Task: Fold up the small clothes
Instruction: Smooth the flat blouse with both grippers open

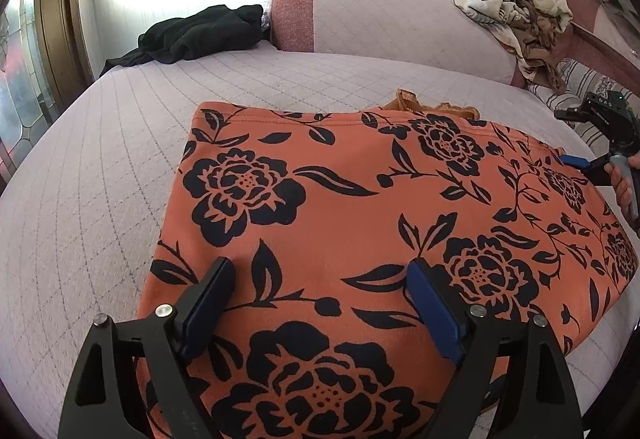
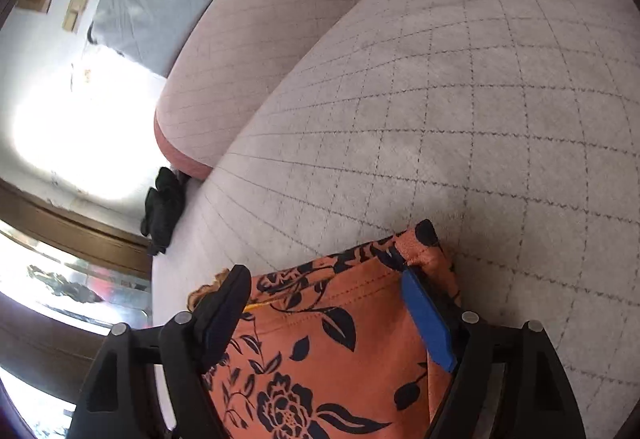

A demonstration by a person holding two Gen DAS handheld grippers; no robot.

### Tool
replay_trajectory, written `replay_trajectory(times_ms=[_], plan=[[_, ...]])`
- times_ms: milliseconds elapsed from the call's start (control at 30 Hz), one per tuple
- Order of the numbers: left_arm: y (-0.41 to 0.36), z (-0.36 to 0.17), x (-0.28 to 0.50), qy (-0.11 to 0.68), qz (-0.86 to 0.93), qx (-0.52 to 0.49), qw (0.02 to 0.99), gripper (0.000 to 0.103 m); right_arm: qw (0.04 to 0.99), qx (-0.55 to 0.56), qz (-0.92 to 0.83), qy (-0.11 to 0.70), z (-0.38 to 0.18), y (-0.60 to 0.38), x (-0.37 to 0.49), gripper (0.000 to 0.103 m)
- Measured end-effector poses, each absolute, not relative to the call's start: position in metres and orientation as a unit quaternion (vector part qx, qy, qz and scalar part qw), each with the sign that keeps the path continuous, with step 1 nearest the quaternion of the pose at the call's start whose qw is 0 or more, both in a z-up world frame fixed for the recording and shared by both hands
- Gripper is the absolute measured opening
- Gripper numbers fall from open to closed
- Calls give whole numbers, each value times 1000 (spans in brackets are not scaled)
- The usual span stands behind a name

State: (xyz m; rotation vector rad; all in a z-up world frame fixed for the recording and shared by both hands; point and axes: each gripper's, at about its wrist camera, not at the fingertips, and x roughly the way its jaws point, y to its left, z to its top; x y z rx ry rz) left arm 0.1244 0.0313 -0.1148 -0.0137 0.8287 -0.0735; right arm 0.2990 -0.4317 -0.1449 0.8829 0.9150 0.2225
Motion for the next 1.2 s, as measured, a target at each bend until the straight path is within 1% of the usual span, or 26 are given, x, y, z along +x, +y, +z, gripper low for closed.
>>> replay_trajectory(times_ms=[100,267,367,467,500,533,600,733,833,867,900,1067,1200], plan=[[31,-115,125,403,-35,-7,914,88,820,414,122,377,-116,-428,275,81],[30,-115,124,402,-33,-10,915,88,830,388,143,374,-87,-407,202,81],[32,-115,122,403,-33,-14,914,88,815,398,159,389,-96,-391,150,81],[32,-113,120,405,-31,-18,913,88,810,388,135,419,-124,-385,117,83],[33,-112,119,406,-32,-20,913,88,802,390,114,438,-137,-389,113,83],[33,-112,118,406,-33,-20,913,88,795,403,103,441,-144,-392,110,83],[34,-111,116,405,-35,-21,913,88,798,413,102,427,-133,-394,106,84],[36,-109,117,411,-38,-30,910,88,818,382,128,410,-108,-378,110,84],[38,-108,118,415,-41,-39,908,88,813,367,86,443,-130,-382,120,85],[39,-107,118,417,-42,-40,907,88,805,378,74,450,-139,-385,122,85],[40,-107,118,417,-43,-41,907,88,806,389,72,440,-138,-388,118,85],[39,-107,120,422,-40,-44,904,88,825,368,88,419,-112,-372,103,85],[41,-106,121,423,-43,-52,904,88,821,391,94,405,-112,-359,76,85]])
